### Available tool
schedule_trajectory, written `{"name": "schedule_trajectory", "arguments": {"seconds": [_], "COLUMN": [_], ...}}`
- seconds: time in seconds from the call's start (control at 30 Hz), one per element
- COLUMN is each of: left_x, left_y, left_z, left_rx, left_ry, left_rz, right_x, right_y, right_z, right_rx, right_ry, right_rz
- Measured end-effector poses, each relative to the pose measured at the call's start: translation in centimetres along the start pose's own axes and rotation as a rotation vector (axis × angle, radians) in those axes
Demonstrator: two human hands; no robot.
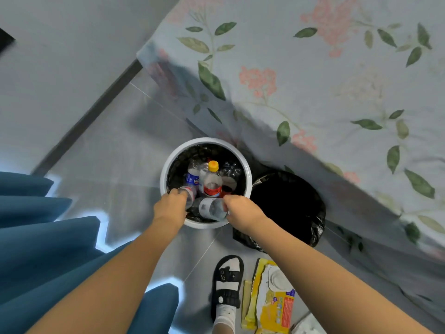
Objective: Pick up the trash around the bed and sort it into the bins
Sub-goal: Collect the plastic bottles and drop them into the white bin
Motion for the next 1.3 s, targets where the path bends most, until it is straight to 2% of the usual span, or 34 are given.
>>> {"name": "schedule_trajectory", "arguments": {"seconds": [0.07,0.17,0.33,0.57,0.73,0.93,1.17,1.3], "left_x": [0.1,0.9,3.5,10.3,17.9,31.1,47.0,56.3], "left_y": [-0.2,0.8,6.4,24.5,40.9,61.2,81.4,90.6], "left_z": [0.3,2.1,5.4,10.6,11.1,3.3,-8.8,-14.9], "left_rx": [-0.027,-0.083,-0.195,-0.340,-0.435,-0.581,-0.678,-0.740], "left_ry": [-0.007,0.105,0.192,0.310,0.404,0.377,0.293,0.264], "left_rz": [0.016,-0.031,-0.159,-0.527,-0.745,-0.999,-1.277,-1.419], "right_x": [0.9,3.3,8.4,20.0,33.8,54.7,75.9,88.0], "right_y": [0.9,2.2,5.7,15.6,27.1,41.9,54.2,58.5], "right_z": [-1.0,-0.9,1.7,7.8,10.0,6.0,-1.6,-6.3], "right_rx": [0.022,-0.032,-0.048,0.014,0.001,-0.208,-0.288,-0.332], "right_ry": [0.004,0.105,0.266,0.472,0.629,0.844,1.010,1.122], "right_rz": [-0.006,-0.025,-0.083,-0.181,-0.380,-0.686,-0.934,-1.087]}}
Point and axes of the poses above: each hand's wrist, its own x-axis away from the middle knuckle, its own z-axis out of the back of the hand, y = z × x, the point moved 4 cm from there along -x, towards the middle knuckle, and after that the axes turned 2 degrees about z, right-handed, at the moved point
